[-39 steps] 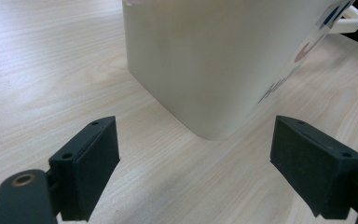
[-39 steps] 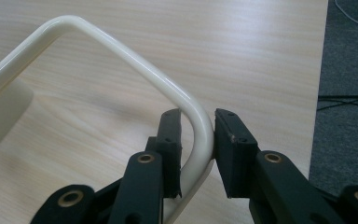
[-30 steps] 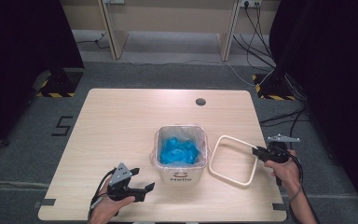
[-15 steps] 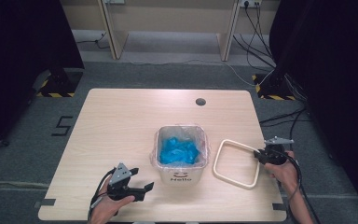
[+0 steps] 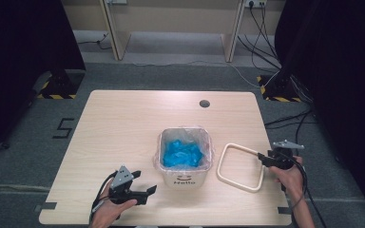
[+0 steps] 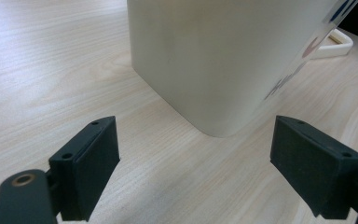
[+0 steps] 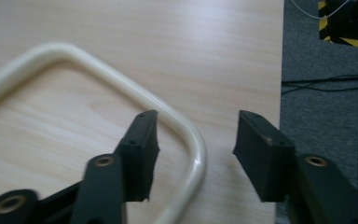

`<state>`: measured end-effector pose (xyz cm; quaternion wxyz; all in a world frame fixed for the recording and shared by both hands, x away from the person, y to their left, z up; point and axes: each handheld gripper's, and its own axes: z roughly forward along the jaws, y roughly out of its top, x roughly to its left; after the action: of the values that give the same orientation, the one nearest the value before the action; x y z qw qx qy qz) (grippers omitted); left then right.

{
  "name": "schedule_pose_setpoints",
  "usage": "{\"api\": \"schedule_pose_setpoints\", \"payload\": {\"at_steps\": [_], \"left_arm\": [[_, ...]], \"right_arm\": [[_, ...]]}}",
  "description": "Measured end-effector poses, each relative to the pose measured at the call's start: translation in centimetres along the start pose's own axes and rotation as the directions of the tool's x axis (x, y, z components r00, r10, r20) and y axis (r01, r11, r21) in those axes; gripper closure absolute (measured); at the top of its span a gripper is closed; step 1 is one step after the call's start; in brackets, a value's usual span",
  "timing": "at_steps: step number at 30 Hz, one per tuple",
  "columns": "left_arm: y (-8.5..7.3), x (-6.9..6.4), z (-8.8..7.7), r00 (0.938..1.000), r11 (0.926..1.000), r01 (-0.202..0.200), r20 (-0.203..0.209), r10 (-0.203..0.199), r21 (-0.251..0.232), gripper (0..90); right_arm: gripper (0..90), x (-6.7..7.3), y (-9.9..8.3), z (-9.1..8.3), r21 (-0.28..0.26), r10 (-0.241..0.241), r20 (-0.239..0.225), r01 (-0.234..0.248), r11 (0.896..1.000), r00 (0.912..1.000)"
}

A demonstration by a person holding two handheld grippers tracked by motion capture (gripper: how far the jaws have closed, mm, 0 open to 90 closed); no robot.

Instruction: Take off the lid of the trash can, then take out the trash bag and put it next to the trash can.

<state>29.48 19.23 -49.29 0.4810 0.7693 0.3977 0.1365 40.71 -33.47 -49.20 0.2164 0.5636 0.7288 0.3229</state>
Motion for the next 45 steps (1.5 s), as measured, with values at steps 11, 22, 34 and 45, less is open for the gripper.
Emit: {"api": "schedule_pose_setpoints", "payload": {"at_steps": [11,22,34,45], "left_arm": [[-0.4,-0.1,0.2,0.9999,0.9999,-0.012,0.000,0.012,0.011,14.6],[-0.6,0.0,0.3,1.0000,0.9999,-0.003,-0.004,0.003,0.011,14.6],[-0.7,0.1,0.1,0.9999,0.9999,0.002,-0.011,-0.002,0.011,14.6],[-0.7,0.0,0.0,0.9997,0.9998,0.014,-0.022,-0.014,0.012,14.5]], "right_arm": [[16.1,3.6,0.5,-1.4,-0.164,0.098,-0.157,-0.124,0.979,0.9827],[17.7,5.5,0.8,-1.7,-0.170,0.120,-0.210,-0.157,0.973,0.9702],[15.1,8.1,1.6,-2.4,-0.210,0.102,-0.292,-0.167,0.963,0.9510],[17.2,9.3,2.1,-3.0,-0.222,0.143,-0.351,-0.231,0.947,0.9254]]}}
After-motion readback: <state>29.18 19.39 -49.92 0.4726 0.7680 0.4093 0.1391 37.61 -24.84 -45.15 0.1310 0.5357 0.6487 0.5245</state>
